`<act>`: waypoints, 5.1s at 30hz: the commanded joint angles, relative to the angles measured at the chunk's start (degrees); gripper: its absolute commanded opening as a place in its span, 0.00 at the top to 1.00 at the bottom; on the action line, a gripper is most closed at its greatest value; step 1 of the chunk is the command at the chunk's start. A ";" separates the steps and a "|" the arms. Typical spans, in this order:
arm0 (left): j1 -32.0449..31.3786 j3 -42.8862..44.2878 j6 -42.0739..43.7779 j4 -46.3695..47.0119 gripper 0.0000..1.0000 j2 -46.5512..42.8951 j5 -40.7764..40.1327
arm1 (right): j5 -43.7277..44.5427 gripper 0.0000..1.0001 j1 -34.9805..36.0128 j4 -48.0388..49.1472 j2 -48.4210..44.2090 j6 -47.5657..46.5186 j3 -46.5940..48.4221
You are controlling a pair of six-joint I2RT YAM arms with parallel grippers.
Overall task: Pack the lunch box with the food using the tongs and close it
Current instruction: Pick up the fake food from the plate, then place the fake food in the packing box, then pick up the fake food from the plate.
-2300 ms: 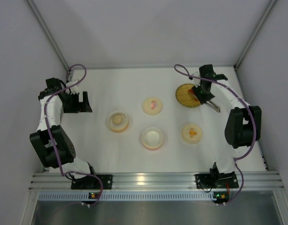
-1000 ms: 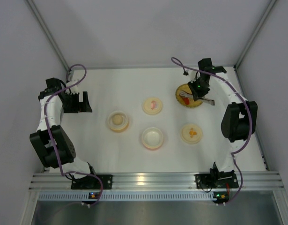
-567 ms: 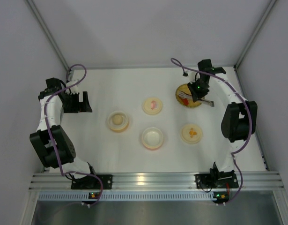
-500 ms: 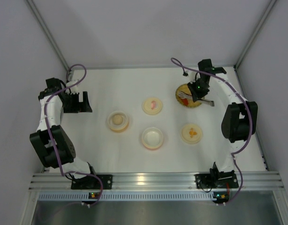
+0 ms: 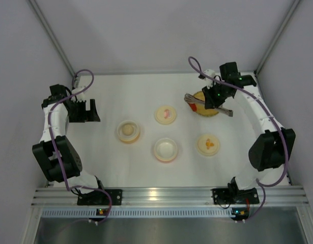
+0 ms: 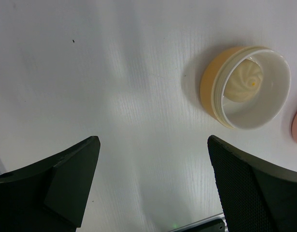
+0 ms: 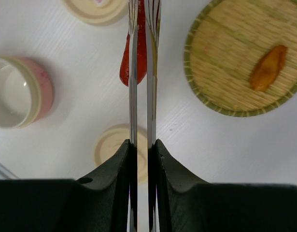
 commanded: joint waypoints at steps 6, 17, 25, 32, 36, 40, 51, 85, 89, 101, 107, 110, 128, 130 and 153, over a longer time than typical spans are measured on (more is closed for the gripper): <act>0.23 1.38 -0.64 -0.33 0.02 -0.17 2.00 | -14.43 1.00 10.91 8.37 -11.34 2.96 -15.17; 0.14 1.56 -0.12 -0.94 0.02 -0.79 1.29 | -19.44 1.00 16.54 22.79 -16.27 5.68 -29.06; 0.23 1.29 -0.20 -1.21 0.02 -0.88 0.85 | -20.50 1.00 17.51 24.56 -18.02 6.83 -30.21; 0.23 0.06 0.50 -1.03 0.02 -1.40 0.24 | -19.01 1.00 17.78 13.94 -19.61 2.62 -26.70; 0.23 -0.64 0.50 -0.68 0.02 -1.58 0.59 | -16.56 1.00 18.21 5.86 -18.47 -0.82 -24.94; 0.23 -0.91 0.32 -0.51 0.02 -1.49 0.68 | -13.56 1.00 19.79 4.00 -17.24 -1.61 -24.15; 0.14 -1.61 0.59 -0.33 0.02 -1.93 0.06 | -7.49 1.00 24.19 4.78 -12.84 0.23 -22.39; 0.23 -2.66 0.85 0.46 0.02 -2.02 0.32 | -6.62 0.59 26.13 2.85 -13.54 0.94 -18.78; 0.23 -2.66 1.03 0.64 0.02 -2.72 0.76 | -6.53 0.60 24.64 3.64 -15.74 2.25 -18.17; 0.14 -1.70 1.38 0.29 0.02 -2.64 1.38 | -4.35 0.58 2.76 -0.58 -12.67 0.06 -9.48; 0.23 -1.61 0.33 0.72 0.02 -1.84 2.43 | 4.96 0.54 -4.45 -0.49 -8.19 0.15 -4.29; 0.14 -1.52 0.32 0.73 0.02 -1.67 2.52 | 8.84 0.53 -6.48 -0.05 -4.50 0.15 -1.22; 0.23 -1.43 0.59 0.64 0.02 -0.97 1.99 | 14.48 0.51 -12.72 2.15 8.51 -1.79 5.73; 0.23 -1.43 0.76 0.64 0.02 -0.88 1.91 | 14.30 0.51 -12.72 1.97 9.48 -1.70 6.44; 0.23 -3.63 0.67 1.78 0.02 -0.61 1.38 | 11.49 0.52 -10.88 1.27 12.65 -1.44 7.23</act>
